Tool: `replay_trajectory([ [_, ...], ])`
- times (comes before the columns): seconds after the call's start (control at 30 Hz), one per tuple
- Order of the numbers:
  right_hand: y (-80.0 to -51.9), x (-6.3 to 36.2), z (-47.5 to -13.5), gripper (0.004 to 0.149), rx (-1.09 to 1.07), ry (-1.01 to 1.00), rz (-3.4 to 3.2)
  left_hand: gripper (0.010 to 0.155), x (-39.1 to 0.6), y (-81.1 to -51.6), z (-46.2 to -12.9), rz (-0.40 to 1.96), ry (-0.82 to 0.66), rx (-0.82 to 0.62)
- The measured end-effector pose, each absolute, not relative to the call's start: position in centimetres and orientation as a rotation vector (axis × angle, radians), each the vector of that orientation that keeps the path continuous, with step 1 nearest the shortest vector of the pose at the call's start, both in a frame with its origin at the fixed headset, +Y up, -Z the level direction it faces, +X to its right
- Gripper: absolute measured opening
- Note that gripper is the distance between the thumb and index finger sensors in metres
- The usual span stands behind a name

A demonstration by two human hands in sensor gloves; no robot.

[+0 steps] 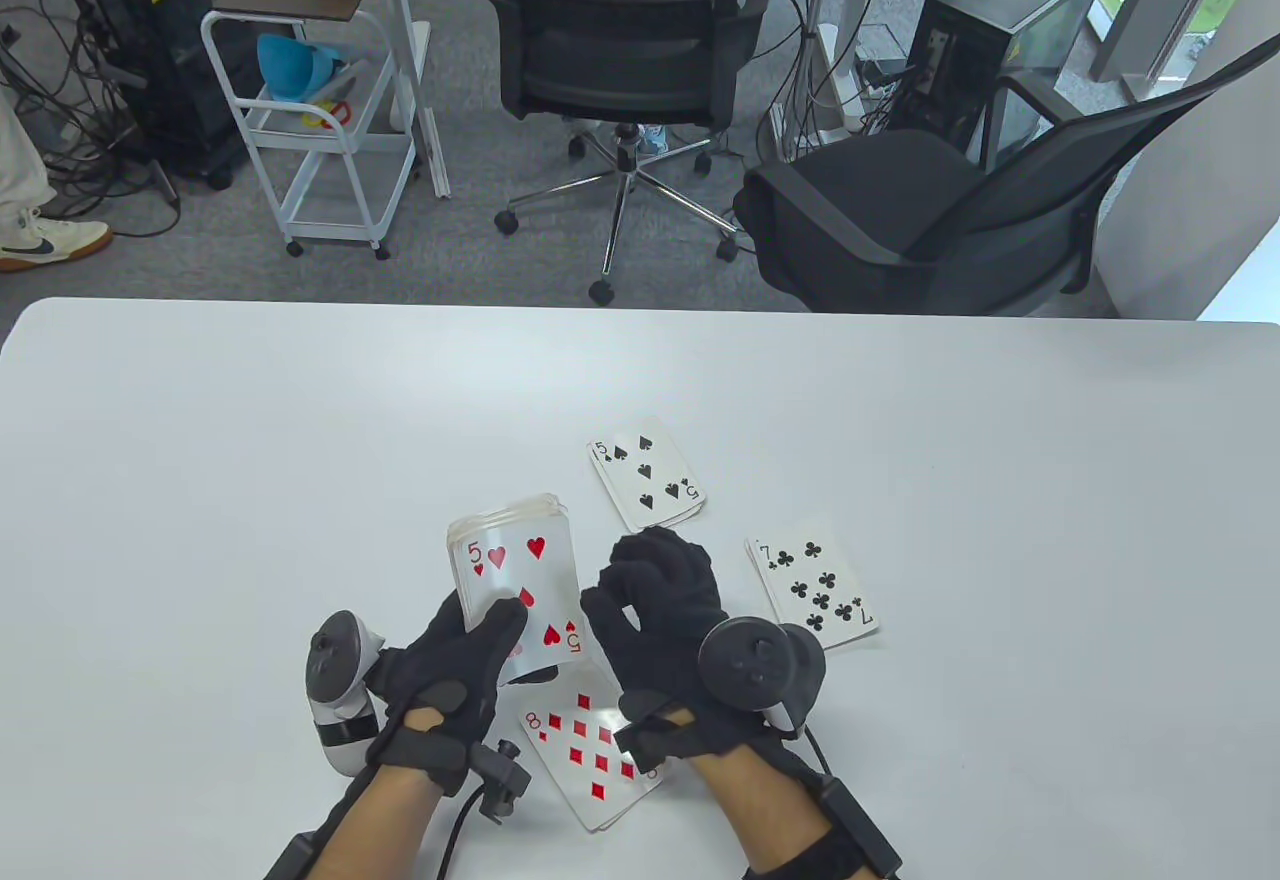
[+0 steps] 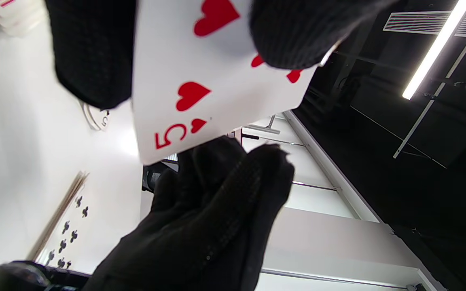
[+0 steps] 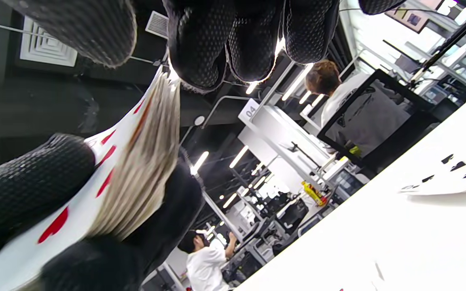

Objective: Playing card suit sorting

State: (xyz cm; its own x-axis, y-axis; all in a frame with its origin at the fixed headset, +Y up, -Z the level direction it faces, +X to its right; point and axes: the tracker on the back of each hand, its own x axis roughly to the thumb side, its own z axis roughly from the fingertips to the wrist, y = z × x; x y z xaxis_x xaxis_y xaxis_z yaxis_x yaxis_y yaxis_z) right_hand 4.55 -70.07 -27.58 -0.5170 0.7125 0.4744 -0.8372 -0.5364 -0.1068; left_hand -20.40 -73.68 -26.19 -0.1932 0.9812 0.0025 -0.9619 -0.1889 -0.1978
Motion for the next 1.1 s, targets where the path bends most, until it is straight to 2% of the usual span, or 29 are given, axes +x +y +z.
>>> replay_trajectory([
  [0.27, -70.5, 3.3, -27.2, 0.060, 0.549, -0.364, 2.185, 0.058, -20.3, -73.7, -26.1, 1.756, -0.178, -0.157],
  [0.43, -70.4, 3.1, -26.8, 0.063, 0.551, -0.416, 2.203, 0.057, -20.1, -73.6, -25.9, 1.757, -0.183, -0.155],
  [0.8, -70.1, 3.5, -26.6, 0.043, 0.515, -0.486, 2.167, 0.058, -19.5, -74.5, -25.8, 1.795, -0.161, -0.192],
  [1.1, -69.8, 3.8, -26.6, 0.038, 0.503, -0.539, 2.166, 0.058, -19.5, -74.4, -25.8, 1.810, -0.164, -0.199],
])
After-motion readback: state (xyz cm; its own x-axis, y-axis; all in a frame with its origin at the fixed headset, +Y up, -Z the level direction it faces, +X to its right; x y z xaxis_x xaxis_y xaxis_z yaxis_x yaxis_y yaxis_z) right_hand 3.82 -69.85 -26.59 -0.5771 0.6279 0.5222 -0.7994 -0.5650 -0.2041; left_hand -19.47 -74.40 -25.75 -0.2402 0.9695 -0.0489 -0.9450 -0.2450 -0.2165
